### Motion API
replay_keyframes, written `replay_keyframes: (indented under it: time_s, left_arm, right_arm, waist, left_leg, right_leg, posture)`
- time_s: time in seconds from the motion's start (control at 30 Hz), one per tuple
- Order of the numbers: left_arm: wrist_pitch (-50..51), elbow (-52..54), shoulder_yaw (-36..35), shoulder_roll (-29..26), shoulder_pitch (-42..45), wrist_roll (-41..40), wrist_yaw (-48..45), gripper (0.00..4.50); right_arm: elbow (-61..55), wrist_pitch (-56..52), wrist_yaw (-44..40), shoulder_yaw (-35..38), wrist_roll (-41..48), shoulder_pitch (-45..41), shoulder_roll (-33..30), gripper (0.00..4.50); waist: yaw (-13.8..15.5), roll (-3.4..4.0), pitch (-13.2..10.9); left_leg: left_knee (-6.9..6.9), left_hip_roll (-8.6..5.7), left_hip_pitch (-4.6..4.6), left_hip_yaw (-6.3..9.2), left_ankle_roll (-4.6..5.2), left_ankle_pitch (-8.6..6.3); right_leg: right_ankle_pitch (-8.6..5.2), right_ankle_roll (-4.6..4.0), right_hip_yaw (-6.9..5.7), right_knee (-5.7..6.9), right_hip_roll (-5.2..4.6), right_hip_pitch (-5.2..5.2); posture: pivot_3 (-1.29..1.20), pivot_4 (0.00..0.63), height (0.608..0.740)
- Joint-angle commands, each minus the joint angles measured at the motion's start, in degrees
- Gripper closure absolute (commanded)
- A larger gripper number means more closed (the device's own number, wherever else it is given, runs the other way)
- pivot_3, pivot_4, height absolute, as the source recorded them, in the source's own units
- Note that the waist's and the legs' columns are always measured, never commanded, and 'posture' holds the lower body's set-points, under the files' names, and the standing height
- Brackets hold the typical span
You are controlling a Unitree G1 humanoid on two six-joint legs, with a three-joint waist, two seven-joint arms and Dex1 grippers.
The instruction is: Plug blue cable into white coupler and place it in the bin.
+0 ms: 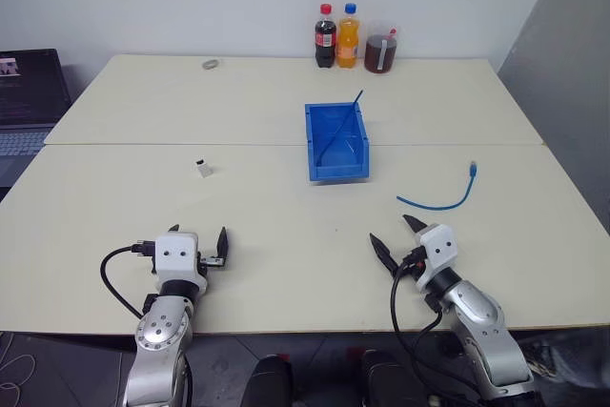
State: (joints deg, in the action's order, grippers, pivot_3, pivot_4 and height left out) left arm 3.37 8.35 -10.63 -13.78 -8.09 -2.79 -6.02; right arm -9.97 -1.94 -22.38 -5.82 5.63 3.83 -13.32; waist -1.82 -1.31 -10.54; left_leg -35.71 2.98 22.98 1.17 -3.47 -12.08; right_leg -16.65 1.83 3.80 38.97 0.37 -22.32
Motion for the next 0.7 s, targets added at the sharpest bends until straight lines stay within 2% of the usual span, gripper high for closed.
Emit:
replay_keyframes:
  time_s: [0.03, 0.27, 0.7]
  left_arm:
    - [-1.22, 2.33, 0.07, -0.29, 0.36, -0.16, -0.8, 0.0]
    - [1.08, 2.96, 0.12, -0.32, -0.08, 0.61, -0.5, 0.0]
    - [-1.48, 3.23, -0.57, -0.96, -0.61, -0.83, -3.05, 0.0]
  right_arm:
    - [-1.24, 1.58, 0.12, 0.32, -0.21, 0.12, -0.1, 0.06]
    - [-1.89, 1.3, -0.23, 0.01, -0.18, 0.25, -0.31, 0.06]
    - [-2.24, -1.25, -1.65, 0.42, 1.1, -0.06, -0.99, 0.06]
  waist:
    - [0.0, 0.0, 0.0]
    - [0.0, 0.0, 0.0]
    - [0.01, -0.01, 0.0]
  left_leg:
    - [0.0, 0.0, 0.0, 0.0, 0.0, 0.0]
    - [0.0, 0.0, 0.0, 0.0, 0.0, 0.0]
    - [0.0, 0.0, 0.0, 0.0, 0.0, 0.0]
  right_leg:
    - [0.0, 0.0, 0.0, 0.0, 0.0, 0.0]
    - [-0.01, -0.01, 0.0, 0.0, 0.0, 0.0]
    - [-0.01, -0.01, 0.0, 0.0, 0.0, 0.0]
  posture:
    - [0.0, 0.15, 0.74]
    - [0.0, 0.15, 0.74]
    - [0.0, 0.15, 0.74]
